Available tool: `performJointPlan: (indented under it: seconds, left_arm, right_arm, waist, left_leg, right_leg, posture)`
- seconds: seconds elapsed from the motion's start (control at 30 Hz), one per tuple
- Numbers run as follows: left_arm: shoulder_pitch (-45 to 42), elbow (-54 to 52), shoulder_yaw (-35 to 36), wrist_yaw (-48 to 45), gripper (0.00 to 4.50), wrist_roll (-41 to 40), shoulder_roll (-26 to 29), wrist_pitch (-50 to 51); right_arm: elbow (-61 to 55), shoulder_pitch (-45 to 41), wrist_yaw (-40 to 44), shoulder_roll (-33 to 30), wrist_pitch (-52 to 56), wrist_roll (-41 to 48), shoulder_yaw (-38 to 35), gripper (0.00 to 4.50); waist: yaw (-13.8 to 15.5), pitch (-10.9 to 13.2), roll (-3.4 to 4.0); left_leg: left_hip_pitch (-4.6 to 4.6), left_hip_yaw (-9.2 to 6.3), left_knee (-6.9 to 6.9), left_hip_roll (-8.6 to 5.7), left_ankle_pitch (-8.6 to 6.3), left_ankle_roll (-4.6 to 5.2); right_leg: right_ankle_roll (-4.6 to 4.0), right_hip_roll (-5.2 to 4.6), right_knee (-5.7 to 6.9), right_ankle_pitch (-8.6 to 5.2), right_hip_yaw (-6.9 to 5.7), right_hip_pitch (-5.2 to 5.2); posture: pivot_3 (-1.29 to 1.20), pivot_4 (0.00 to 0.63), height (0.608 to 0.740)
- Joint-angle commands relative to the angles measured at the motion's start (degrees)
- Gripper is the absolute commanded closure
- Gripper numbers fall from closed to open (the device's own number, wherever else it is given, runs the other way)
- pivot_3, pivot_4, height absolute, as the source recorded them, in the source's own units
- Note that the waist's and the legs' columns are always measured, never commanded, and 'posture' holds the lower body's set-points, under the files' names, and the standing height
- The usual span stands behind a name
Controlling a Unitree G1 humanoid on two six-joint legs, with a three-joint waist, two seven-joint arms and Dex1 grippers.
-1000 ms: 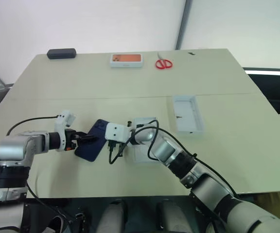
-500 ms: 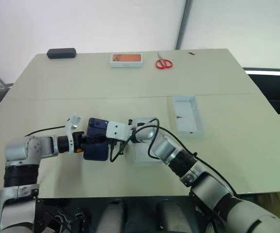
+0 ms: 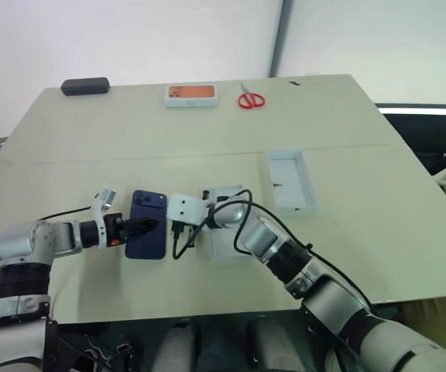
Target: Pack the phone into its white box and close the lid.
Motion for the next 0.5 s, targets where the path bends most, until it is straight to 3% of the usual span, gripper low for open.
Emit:
performJointPlan:
  seconds: [0.03, 0.2, 0.37, 0.5]
  left_arm:
    - [1.52, -1.24, 0.07, 0.32, 2.94, -0.62, 0.33, -0.09]
    - [2.28, -1.15, 0.51, 0.91, 2.94, -1.55, -0.10, 0.22]
    - [2.53, -1.16, 1.06, 1.06, 4.47, -2.82, -0.01, 0.73]
    - [4.47, -4.28, 1.60, -0.71, 4.47, -5.07, 0.41, 0.20]
  right_arm:
    - [-0.15, -0.07, -0.21, 0.10, -0.09, -0.19, -0.72, 4.50]
    - [-0.70, 0.27, 0.00, -0.12, 0.08, -0.23, -0.57, 4.50]
    - [-0.73, 0.26, 0.01, -0.31, 0.00, -0.31, -0.55, 4.50]
    - [-0.54, 0.19, -0.15, -0.34, -0.21, -0.36, -0.56, 4.50]
  waist:
    - [0.01, 0.00, -0.02]
    - [0.04, 0.00, -0.02]
    - [0.07, -0.02, -0.04]
    - [-0.02, -0.02, -0.04]
  left_leg:
    - [0.00, 0.00, 0.00, 0.00, 0.00, 0.00]
    - [0.00, 0.00, 0.00, 0.00, 0.00, 0.00]
    - [0.02, 0.00, 0.00, 0.00, 0.00, 0.00]
    - [0.02, -0.01, -0.01, 0.02, 0.00, -0.01]
  right_leg:
    - [0.00, 0.00, 0.00, 0.00, 0.00, 0.00]
    - [-0.01, -0.02, -0.01, 0.00, 0.01, 0.00]
    - [-0.01, -0.03, -0.03, 0.00, 0.01, 0.02]
    - [-0.02, -0.02, -0.03, 0.00, 0.02, 0.01]
  posture:
    - [0.00, 0.150, 0.740]
    - [0.00, 0.150, 0.740]
    - [0.00, 0.150, 0.740]
    - [0.00, 0.150, 0.740]
